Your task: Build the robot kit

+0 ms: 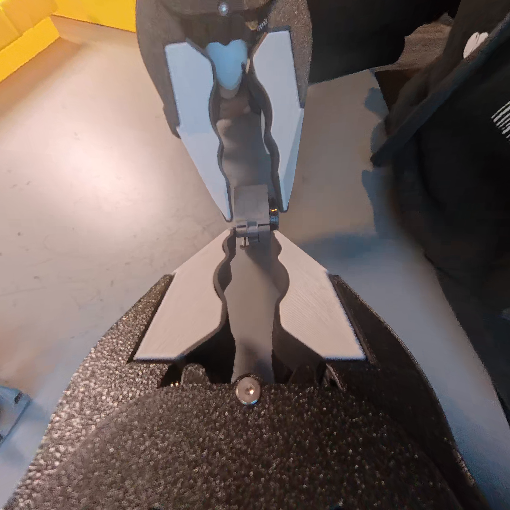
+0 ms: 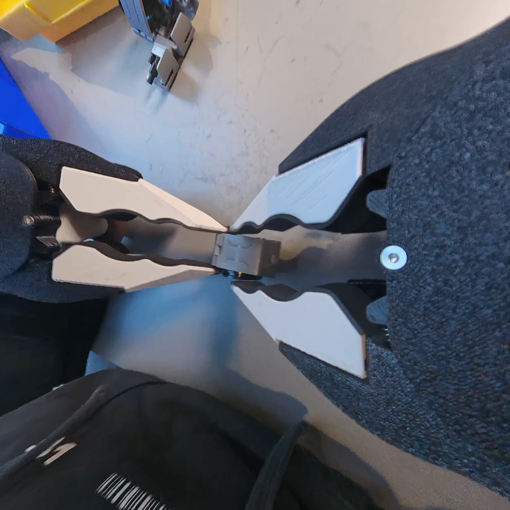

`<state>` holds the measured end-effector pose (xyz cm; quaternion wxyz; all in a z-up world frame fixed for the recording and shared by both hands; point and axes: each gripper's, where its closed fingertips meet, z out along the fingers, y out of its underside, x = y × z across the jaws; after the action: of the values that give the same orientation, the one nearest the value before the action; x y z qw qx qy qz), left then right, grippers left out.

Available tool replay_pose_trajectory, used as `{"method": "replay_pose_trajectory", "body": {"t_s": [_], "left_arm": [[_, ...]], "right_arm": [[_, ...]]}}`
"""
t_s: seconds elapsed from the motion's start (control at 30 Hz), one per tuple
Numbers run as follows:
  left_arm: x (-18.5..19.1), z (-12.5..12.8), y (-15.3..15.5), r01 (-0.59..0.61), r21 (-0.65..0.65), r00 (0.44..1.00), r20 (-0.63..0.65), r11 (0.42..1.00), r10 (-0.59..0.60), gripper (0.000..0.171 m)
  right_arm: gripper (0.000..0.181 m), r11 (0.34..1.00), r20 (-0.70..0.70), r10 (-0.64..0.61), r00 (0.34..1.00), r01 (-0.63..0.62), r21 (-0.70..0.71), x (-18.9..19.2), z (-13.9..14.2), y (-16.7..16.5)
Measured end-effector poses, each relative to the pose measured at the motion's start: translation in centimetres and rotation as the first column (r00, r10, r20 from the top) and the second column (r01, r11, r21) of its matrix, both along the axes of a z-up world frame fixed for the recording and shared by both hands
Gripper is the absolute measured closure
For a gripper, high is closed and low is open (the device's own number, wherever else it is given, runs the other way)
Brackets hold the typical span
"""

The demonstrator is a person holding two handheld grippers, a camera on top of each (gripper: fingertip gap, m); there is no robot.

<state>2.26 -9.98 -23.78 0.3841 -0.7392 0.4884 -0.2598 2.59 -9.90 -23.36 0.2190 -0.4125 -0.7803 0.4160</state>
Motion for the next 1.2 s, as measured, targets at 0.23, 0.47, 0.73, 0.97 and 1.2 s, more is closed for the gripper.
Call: {"method": "replay_pose_trajectory", "body": {"t_s": [0.23,0.47,0.73,0.97,1.2], "left_arm": [[-0.3,0.0,0.0,-0.001,0.001,1.000,-0.001,1.000,0.001,0.148],[-0.4,-0.1,0.1,-0.015,0.050,0.999,-0.032,0.999,0.017,0.147],[-0.5,-0.1,-0.2,0.037,0.147,0.995,-0.094,0.988,-0.023,0.148],[-0.3,-0.2,-0.2,0.065,0.160,0.996,-0.073,0.985,-0.054,0.148],[1.1,3.5,-0.1,0.018,0.120,0.989,0.145,0.993,-0.036,0.146]], "right_arm": [[0.138,0.998,0.054,-0.046,0.997,0.043,0.049,1.8,-0.4,1.8],[0.154,0.982,0.106,-0.057,0.993,0.036,0.185,1.0,-2.1,1.3],[0.156,0.936,0.020,-0.036,0.999,0.027,0.351,1.0,-1.7,1.1],[0.157,0.951,0.019,-0.013,1.000,0.007,0.311,1.2,-1.8,1.0],[0.157,0.999,-0.043,-0.014,0.999,0.015,0.034,2.2,0.9,1.2]]}}
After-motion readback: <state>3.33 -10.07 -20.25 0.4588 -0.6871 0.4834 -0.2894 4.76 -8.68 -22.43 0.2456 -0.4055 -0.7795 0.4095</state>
